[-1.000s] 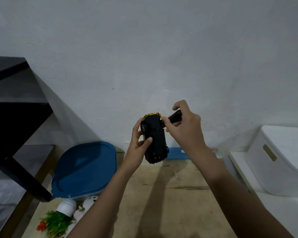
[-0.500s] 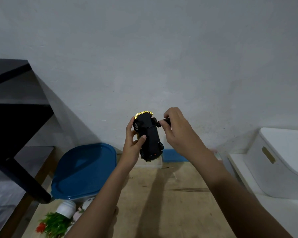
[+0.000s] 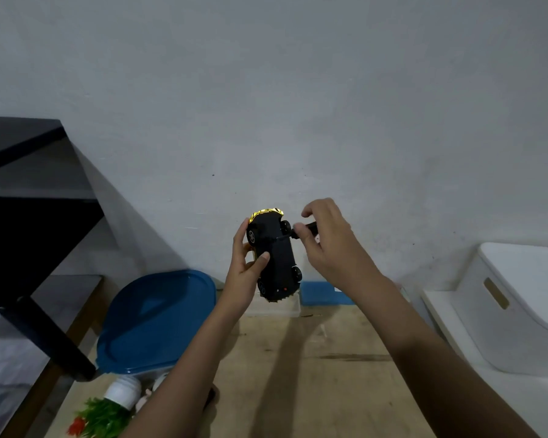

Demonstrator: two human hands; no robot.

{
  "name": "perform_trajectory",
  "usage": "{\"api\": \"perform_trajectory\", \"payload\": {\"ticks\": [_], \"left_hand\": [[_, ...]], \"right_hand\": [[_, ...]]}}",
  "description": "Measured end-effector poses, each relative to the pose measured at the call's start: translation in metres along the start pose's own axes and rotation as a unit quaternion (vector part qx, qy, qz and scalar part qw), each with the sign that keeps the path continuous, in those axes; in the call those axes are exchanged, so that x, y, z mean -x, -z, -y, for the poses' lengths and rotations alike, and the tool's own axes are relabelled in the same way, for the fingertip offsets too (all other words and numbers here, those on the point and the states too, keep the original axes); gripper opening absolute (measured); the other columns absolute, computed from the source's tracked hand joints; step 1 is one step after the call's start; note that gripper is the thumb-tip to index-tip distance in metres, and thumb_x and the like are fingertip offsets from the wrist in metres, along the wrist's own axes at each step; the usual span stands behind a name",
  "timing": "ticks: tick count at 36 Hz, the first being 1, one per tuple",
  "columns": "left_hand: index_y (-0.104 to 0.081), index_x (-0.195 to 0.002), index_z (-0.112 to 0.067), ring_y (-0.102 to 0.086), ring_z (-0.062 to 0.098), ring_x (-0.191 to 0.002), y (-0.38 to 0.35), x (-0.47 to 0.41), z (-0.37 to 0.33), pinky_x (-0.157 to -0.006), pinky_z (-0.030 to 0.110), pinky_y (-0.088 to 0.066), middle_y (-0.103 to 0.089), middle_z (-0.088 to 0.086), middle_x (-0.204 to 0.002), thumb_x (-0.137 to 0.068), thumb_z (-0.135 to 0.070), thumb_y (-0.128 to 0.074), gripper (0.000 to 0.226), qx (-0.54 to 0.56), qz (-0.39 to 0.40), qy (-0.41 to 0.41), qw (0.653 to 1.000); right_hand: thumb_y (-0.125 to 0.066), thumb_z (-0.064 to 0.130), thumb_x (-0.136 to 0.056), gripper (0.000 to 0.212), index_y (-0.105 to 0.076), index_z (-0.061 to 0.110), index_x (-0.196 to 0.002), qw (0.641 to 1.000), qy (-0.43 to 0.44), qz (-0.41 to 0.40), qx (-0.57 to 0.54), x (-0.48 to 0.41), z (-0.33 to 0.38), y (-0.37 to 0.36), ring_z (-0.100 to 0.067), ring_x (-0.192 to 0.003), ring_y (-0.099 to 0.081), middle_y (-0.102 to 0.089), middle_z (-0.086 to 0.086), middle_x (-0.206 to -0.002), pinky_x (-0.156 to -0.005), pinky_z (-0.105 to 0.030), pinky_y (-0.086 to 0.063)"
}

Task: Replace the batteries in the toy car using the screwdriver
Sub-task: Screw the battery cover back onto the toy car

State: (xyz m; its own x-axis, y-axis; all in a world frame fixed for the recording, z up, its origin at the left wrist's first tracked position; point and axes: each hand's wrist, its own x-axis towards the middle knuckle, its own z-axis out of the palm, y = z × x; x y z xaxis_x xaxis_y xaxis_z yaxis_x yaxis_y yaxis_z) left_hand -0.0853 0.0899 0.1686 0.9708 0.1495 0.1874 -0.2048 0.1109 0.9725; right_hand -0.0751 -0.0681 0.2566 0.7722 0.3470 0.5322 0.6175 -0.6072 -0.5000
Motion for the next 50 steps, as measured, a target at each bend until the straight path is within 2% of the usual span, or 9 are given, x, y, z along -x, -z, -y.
{"api": "perform_trajectory", "payload": {"ticks": [3, 6, 10, 23, 34, 39, 43, 47, 50], "left_hand": [[-0.025, -0.138, -0.043, -0.059, 0.003, -0.103, 0.0003, -0.0018, 0.0003, -0.084, 0.033, -0.056, -0.048, -0.004, -0.123, -0.094, -0.007, -0.051, 0.062, 0.003, -0.005, -0.001, 1.000], [-0.025, -0.139, -0.043, -0.058, 0.007, -0.107, 0.0016, -0.0015, 0.0013, -0.087, 0.035, -0.055, -0.048, -0.004, -0.124, -0.094, -0.008, -0.052, 0.063, -0.002, -0.004, 0.001, 1.000], [-0.025, -0.140, -0.043, -0.058, 0.009, -0.108, 0.0040, -0.0019, 0.0028, -0.086, 0.036, -0.055, -0.049, -0.002, -0.124, -0.094, -0.009, -0.052, 0.063, 0.004, -0.013, 0.007, 1.000], [-0.028, -0.136, -0.046, -0.054, 0.012, -0.113, 0.0061, -0.0036, 0.0011, -0.087, 0.039, -0.054, -0.049, -0.002, -0.125, -0.094, -0.008, -0.052, 0.061, 0.017, -0.017, 0.005, 1.000], [-0.026, -0.136, -0.045, -0.061, 0.001, -0.099, 0.0047, -0.0002, 0.0027, -0.081, 0.031, -0.057, -0.049, -0.006, -0.121, -0.094, -0.007, -0.051, 0.061, 0.009, -0.017, 0.008, 1.000], [-0.026, -0.138, -0.041, -0.061, -0.002, -0.097, 0.0021, 0.0009, 0.0040, -0.078, 0.028, -0.057, -0.049, -0.008, -0.120, -0.094, -0.005, -0.051, 0.063, 0.010, -0.010, 0.011, 1.000], [-0.027, -0.135, -0.044, -0.058, 0.005, -0.104, 0.0013, 0.0020, 0.0039, -0.078, 0.028, -0.057, -0.049, -0.009, -0.119, -0.093, -0.007, -0.052, 0.062, 0.016, -0.014, 0.011, 1.000], [-0.027, -0.135, -0.045, -0.057, 0.006, -0.106, 0.0002, 0.0016, 0.0029, -0.083, 0.033, -0.056, -0.049, -0.011, -0.118, -0.094, -0.008, -0.052, 0.061, 0.008, -0.011, 0.012, 1.000], [-0.027, -0.134, -0.047, -0.056, 0.007, -0.108, 0.0000, 0.0015, 0.0026, -0.086, 0.036, -0.055, -0.050, -0.010, -0.119, -0.093, -0.009, -0.053, 0.061, 0.009, -0.016, 0.011, 1.000]], "right_hand": [[-0.054, 0.014, -0.091, 0.013, -0.044, 0.009, -0.097, 0.999, 0.020, 0.030, 0.012, -0.0027, 0.0003, 0.0006, -0.022, -0.075, -0.053, -0.049, -0.002, -0.095, -0.067, -0.042, -0.050], [-0.049, 0.031, -0.094, 0.023, -0.040, 0.010, -0.092, 0.999, -0.021, 0.024, 0.029, -0.0050, 0.0015, 0.0022, -0.027, -0.070, -0.057, -0.060, -0.007, -0.083, -0.063, -0.044, -0.049], [-0.049, 0.025, -0.095, 0.021, -0.043, 0.012, -0.110, 0.998, -0.003, 0.052, 0.033, -0.0039, 0.0010, 0.0023, -0.017, -0.080, -0.056, -0.048, -0.001, -0.111, -0.072, -0.039, -0.051], [-0.045, 0.032, -0.096, 0.019, -0.035, 0.016, -0.092, 0.997, -0.062, 0.053, 0.000, -0.0063, 0.0047, 0.0009, -0.025, -0.072, -0.056, -0.050, -0.001, -0.086, -0.067, -0.047, -0.053], [-0.046, 0.026, -0.095, 0.014, -0.039, 0.015, -0.100, 0.998, -0.024, 0.053, 0.019, -0.0062, 0.0058, 0.0007, -0.023, -0.077, -0.056, -0.050, -0.001, -0.102, -0.067, -0.042, -0.050], [-0.048, 0.033, -0.094, 0.024, -0.037, 0.013, -0.089, 0.999, -0.037, 0.026, 0.028, -0.0082, 0.0072, -0.0005, -0.026, -0.066, -0.051, -0.050, -0.002, -0.072, -0.059, -0.041, -0.045], [-0.051, 0.031, -0.092, 0.020, -0.039, 0.016, -0.098, 0.999, -0.009, 0.039, 0.034, -0.0068, 0.0037, 0.0009, -0.019, -0.076, -0.053, -0.050, 0.003, -0.096, -0.064, -0.037, -0.047], [-0.046, 0.036, -0.095, 0.022, -0.039, 0.015, -0.094, 0.994, -0.019, 0.030, 0.099, -0.0067, 0.0043, 0.0020, -0.023, -0.073, -0.054, -0.055, 0.002, -0.085, -0.059, -0.035, -0.043], [-0.047, 0.033, -0.094, 0.019, -0.041, 0.018, -0.102, 0.996, -0.008, 0.036, 0.078, -0.0078, 0.0029, 0.0043, -0.015, -0.087, -0.053, -0.051, 0.007, -0.101, -0.062, -0.033, -0.044]]}}
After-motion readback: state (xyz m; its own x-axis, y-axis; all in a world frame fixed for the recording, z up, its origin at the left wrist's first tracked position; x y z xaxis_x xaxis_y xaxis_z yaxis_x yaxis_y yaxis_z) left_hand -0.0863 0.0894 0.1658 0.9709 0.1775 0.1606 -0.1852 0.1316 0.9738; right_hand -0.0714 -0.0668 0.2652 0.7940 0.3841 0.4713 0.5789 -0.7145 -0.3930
